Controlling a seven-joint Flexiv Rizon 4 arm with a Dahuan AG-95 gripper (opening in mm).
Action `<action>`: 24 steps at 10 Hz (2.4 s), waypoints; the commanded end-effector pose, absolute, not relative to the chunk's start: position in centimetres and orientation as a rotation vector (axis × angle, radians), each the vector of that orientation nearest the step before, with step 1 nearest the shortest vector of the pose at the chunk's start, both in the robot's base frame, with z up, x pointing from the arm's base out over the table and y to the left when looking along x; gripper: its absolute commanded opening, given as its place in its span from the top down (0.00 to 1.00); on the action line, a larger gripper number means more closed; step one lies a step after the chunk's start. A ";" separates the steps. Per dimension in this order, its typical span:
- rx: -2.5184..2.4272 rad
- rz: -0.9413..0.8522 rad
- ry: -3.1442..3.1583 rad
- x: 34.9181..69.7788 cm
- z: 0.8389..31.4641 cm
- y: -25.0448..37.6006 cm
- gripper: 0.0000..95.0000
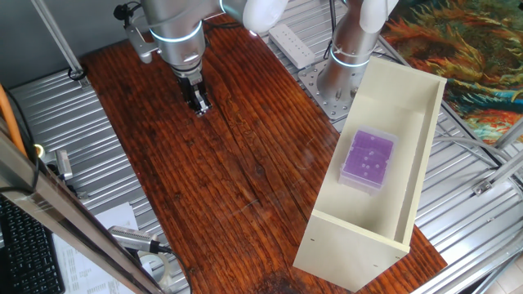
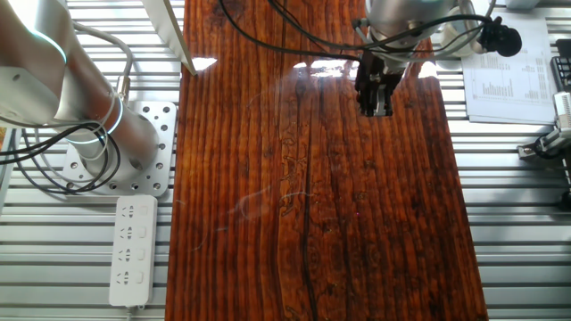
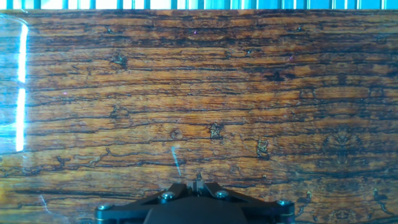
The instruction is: Take the object down from the shelf
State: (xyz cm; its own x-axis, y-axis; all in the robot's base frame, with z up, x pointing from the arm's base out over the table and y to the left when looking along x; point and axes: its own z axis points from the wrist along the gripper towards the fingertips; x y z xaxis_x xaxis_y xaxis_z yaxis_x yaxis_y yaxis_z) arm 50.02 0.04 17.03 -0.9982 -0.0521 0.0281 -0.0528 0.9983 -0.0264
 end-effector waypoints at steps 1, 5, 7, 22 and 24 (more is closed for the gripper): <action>0.088 0.042 -3.115 50.0 17.0 0.0 1.00; 0.096 0.048 -3.116 50.1 16.8 0.5 1.00; 0.091 0.049 -3.126 50.3 16.3 2.0 1.00; 0.229 0.057 -3.110 49.4 16.3 6.8 1.00; 0.233 0.057 -3.109 49.4 16.3 6.8 1.00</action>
State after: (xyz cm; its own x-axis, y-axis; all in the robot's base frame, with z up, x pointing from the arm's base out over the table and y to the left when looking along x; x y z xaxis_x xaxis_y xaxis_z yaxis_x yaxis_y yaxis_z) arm 49.34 6.77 16.32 -0.9885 -0.1491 0.0252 -0.1500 0.9881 -0.0347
